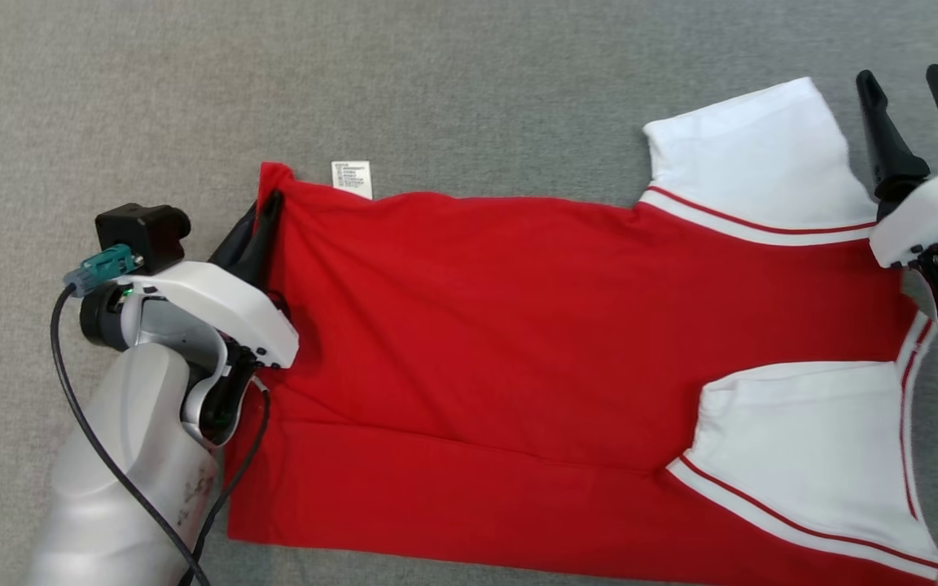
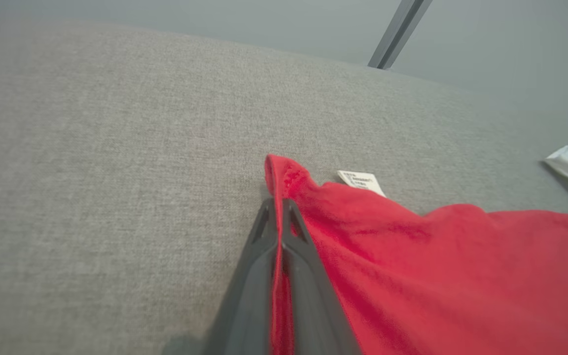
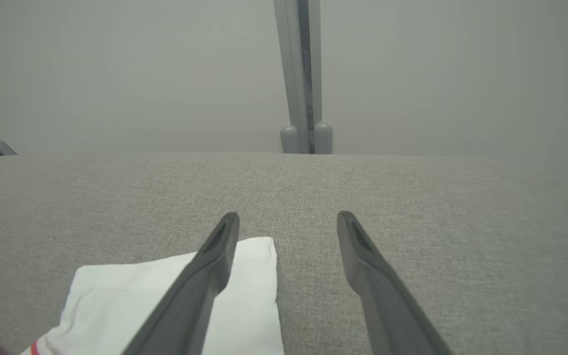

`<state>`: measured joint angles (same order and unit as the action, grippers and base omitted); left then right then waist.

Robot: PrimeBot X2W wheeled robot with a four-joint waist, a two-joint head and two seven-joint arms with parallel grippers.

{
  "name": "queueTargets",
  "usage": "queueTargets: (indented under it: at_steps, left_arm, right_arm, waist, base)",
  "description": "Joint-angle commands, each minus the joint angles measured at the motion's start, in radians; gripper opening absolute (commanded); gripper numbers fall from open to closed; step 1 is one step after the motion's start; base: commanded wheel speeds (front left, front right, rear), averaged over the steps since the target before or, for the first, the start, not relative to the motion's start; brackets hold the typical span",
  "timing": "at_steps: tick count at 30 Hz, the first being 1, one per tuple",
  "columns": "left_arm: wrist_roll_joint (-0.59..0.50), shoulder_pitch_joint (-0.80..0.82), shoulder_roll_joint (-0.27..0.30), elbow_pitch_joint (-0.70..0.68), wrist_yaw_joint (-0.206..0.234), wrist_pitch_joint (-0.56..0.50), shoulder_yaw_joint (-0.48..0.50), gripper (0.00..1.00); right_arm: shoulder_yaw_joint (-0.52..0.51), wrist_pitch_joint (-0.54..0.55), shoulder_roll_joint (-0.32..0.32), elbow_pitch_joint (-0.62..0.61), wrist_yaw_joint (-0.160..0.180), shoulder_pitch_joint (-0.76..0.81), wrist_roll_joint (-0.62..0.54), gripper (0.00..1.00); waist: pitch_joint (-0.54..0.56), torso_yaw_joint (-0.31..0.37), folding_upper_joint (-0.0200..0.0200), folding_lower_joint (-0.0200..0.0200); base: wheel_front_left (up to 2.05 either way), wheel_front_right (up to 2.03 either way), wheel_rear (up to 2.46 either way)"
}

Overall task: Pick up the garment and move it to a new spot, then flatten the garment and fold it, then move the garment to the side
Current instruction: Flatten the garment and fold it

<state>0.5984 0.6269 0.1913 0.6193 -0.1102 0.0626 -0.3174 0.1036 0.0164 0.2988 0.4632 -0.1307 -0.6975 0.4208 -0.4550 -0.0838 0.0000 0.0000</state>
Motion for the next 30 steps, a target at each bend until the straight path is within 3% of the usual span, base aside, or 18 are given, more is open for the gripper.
queueTargets:
  at_steps: [1, 14, 15, 16, 17, 30]
  left_arm:
    - [-0.008, 0.03, -0.003, -0.012, -0.002, 0.009, -0.005, 0.0]
    - [-0.01, 0.041, -0.024, -0.057, -0.002, 0.029, -0.034, 0.0]
    - [-0.009, 0.038, -0.024, -0.061, -0.002, 0.032, -0.035, 0.0]
    - [-0.008, 0.035, -0.024, -0.064, -0.003, 0.035, -0.036, 0.0]
    - [-0.005, 0.031, -0.025, -0.066, -0.003, 0.038, -0.036, 0.0]
    - [0.02, -0.058, 0.015, -0.182, 0.026, 0.077, -0.001, 0.0]
  right_arm:
    - [0.023, 0.025, 0.018, 0.031, 0.0, -0.034, 0.013, 1.0]
    - [0.236, 0.199, 0.097, 0.179, 0.0, -0.175, 0.139, 1.0]
    - [0.249, 0.203, 0.102, 0.186, 0.0, -0.181, 0.149, 0.61]
    - [0.256, 0.205, 0.109, 0.191, 0.0, -0.189, 0.159, 0.43]
    - [0.262, 0.205, 0.115, 0.194, 0.0, -0.194, 0.168, 0.0]
    - [0.263, 0.053, 0.164, 0.096, 0.0, -0.158, 0.261, 0.0]
  waist:
    - [-0.033, -0.031, 0.0, 0.0]
    - [-0.063, -0.059, 0.0, 0.0]
    - [-0.06, -0.059, 0.0, 0.0]
    - [-0.058, -0.06, 0.0, 0.0]
    - [-0.055, -0.061, 0.0, 0.0]
    - [0.017, -0.032, 0.0, 0.0]
  base:
    - [0.0, 0.0, 0.0]
    - [0.0, 0.0, 0.0]
    - [0.0, 0.0, 0.0]
    - [0.0, 0.0, 0.0]
    - [0.0, 0.0, 0.0]
    - [0.0, 0.0, 0.0]
